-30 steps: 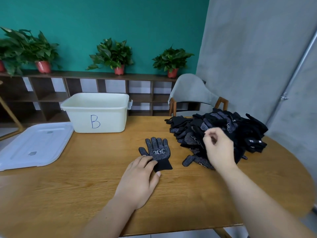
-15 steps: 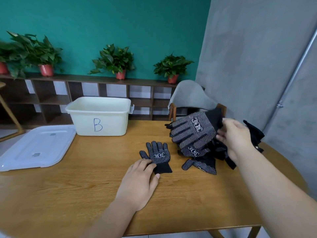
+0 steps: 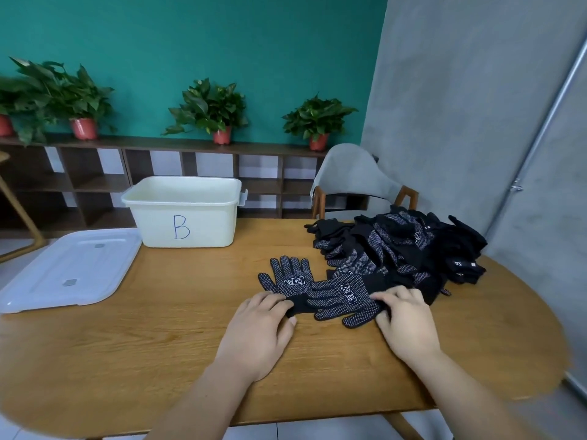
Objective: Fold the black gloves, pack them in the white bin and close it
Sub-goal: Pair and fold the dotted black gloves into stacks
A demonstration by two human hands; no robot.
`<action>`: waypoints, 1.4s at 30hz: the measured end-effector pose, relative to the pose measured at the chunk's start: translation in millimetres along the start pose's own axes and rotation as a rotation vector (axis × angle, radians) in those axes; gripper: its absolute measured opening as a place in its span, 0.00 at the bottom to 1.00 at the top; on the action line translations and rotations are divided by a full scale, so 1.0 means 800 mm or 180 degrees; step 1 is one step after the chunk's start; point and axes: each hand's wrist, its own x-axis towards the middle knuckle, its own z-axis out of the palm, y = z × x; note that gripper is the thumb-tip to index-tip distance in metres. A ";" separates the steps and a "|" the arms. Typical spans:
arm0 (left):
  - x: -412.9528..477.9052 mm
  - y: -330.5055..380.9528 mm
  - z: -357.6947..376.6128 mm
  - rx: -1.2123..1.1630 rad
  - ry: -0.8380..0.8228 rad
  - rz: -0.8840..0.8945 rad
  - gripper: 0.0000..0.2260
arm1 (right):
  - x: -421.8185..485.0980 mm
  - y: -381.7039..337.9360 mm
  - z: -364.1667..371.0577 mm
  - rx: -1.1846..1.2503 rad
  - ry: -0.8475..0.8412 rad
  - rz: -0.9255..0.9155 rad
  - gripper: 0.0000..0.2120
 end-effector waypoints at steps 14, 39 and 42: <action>0.001 0.001 0.002 0.0106 0.0229 -0.0319 0.20 | 0.053 -0.087 -0.096 0.1429 0.0023 -0.0576 0.09; 0.002 0.000 0.011 0.0438 0.0836 -0.0800 0.14 | 0.116 -0.200 0.029 -0.0079 -0.1914 -0.1044 0.33; 0.002 -0.002 0.013 0.0385 0.0766 -0.0754 0.15 | 0.077 -0.190 0.052 0.0123 -0.1413 -0.1059 0.29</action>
